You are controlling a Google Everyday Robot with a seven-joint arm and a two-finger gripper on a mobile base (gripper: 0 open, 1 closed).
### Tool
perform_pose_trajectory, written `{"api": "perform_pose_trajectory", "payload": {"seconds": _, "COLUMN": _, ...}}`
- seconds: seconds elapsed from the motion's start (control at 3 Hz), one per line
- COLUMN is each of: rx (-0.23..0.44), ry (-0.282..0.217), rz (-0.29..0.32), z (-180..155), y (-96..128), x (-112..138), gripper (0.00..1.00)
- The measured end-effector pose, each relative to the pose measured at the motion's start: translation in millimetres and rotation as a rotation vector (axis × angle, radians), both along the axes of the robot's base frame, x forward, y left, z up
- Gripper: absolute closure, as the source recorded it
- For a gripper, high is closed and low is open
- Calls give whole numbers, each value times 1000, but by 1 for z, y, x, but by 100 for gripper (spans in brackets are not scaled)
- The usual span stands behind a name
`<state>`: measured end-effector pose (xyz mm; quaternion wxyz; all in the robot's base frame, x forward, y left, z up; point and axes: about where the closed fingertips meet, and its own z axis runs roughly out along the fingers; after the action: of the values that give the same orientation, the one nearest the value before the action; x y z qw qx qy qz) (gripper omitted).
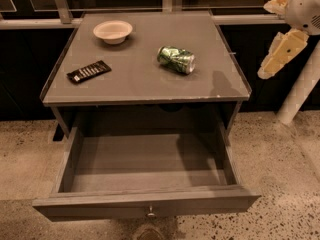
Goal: Place green can into top drawer
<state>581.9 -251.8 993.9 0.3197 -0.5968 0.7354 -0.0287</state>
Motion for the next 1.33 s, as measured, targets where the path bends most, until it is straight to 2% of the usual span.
{"api": "perform_pose_trajectory", "payload": {"seconds": 0.33, "rx": 8, "ry": -6, "rz": -25, "z": -1, "y": -4, "x": -4, "gripper": 0}}
{"api": "perform_pose_trajectory", "payload": {"seconds": 0.67, "rx": 48, "ry": -8, "rz": -17, "z": -13, "y": 6, "x": 16, "gripper": 0}}
{"api": "perform_pose_trajectory", "payload": {"seconds": 1.0, "rx": 67, "ry": 22, "rz": 35, "z": -32, "y": 31, "x": 50, "gripper": 0}}
{"api": "perform_pose_trajectory", "payload": {"seconds": 1.33, "rx": 93, "ry": 43, "rz": 100, "z": -45, "y": 67, "x": 81, "gripper": 0}}
